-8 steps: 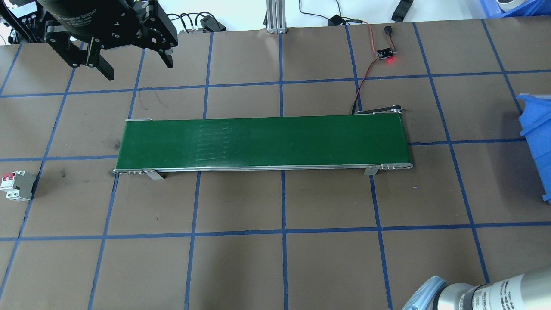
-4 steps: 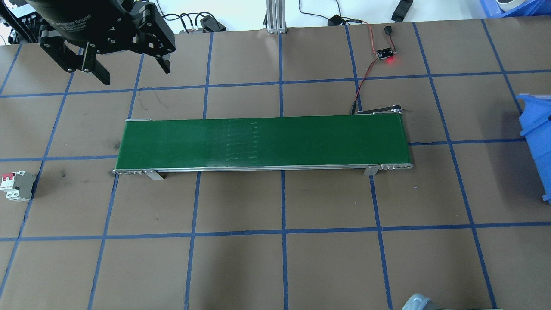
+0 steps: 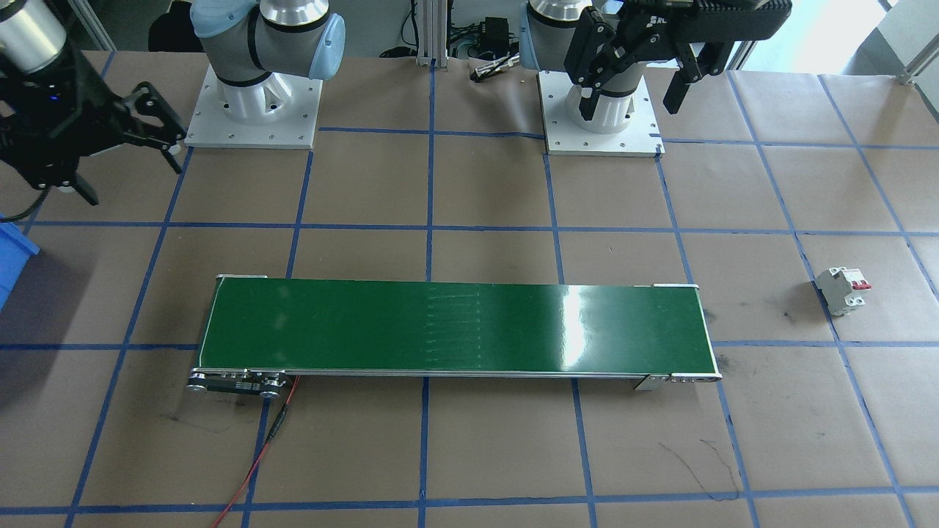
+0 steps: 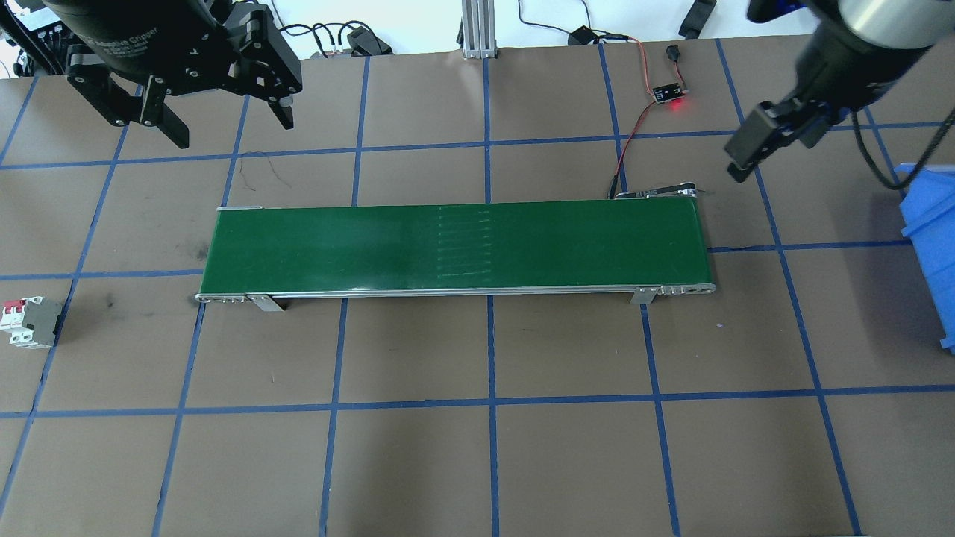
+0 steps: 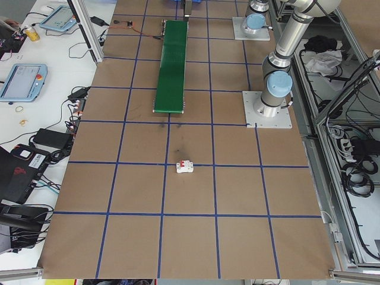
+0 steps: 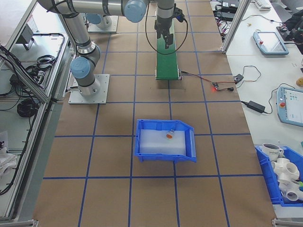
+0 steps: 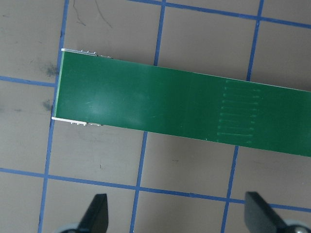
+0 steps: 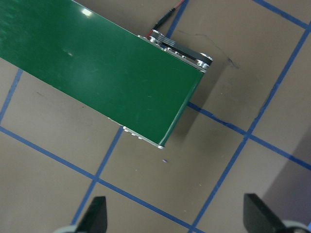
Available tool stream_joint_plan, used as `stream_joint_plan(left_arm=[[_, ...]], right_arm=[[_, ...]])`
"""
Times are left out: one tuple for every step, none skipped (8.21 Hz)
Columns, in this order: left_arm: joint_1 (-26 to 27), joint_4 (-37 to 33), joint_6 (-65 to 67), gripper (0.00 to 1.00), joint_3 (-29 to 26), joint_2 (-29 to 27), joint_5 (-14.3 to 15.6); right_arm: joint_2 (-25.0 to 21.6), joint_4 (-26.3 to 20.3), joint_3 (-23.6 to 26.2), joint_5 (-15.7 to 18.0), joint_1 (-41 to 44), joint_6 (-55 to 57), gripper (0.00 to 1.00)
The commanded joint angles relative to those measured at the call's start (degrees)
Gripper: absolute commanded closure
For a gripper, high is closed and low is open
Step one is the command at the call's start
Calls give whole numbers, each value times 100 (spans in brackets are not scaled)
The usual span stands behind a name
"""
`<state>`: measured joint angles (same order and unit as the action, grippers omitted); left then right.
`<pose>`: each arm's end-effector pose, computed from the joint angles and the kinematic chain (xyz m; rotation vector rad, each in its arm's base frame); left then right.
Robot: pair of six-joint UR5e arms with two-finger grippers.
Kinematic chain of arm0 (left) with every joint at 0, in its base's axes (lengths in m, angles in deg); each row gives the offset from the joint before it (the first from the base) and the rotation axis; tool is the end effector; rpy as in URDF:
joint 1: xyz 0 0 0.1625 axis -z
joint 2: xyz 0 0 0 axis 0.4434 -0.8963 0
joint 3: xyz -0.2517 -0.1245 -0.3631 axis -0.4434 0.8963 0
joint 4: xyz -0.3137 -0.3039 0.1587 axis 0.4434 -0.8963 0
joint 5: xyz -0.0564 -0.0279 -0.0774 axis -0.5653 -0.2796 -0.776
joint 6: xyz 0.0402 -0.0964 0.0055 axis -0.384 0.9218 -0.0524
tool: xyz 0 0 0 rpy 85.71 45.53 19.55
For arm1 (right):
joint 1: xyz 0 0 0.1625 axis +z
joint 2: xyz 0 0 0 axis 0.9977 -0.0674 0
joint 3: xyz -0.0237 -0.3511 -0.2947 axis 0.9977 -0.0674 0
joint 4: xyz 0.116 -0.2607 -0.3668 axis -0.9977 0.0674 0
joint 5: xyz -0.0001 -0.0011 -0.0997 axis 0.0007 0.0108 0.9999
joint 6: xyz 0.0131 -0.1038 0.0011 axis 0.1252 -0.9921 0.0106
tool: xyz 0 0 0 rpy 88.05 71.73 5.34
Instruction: Move button from left to right
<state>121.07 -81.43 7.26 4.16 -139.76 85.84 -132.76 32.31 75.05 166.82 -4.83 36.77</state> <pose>-0.1747 -0.5060 0.6433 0.2499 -3.1227 0.1525 0.0565 -0.5379 0.5349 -0.7044 3.0303 -0.0375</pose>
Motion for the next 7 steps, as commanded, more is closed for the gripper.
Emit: stream_joint_plan(left_arm=[[0, 7, 2, 0, 0, 2, 1], [0, 7, 2, 0, 0, -7, 1], [0, 7, -7, 0, 0, 2, 1], [0, 7, 2, 0, 0, -7, 1], [0, -2, -7, 0, 0, 2, 10], [0, 24, -68, 0, 0, -15, 10], [0, 33, -112, 0, 9, -16, 1]], right_arm=[[88, 149, -93, 387, 1630, 2582, 0], [114, 141, -93, 371, 1721, 2859, 0], [123, 132, -93, 388, 1722, 2914, 0], [123, 141, -93, 389, 1722, 2914, 0], [123, 132, -93, 389, 1722, 2906, 0], [123, 141, -93, 397, 1722, 2905, 0], [123, 141, -93, 406, 1714, 2905, 0]])
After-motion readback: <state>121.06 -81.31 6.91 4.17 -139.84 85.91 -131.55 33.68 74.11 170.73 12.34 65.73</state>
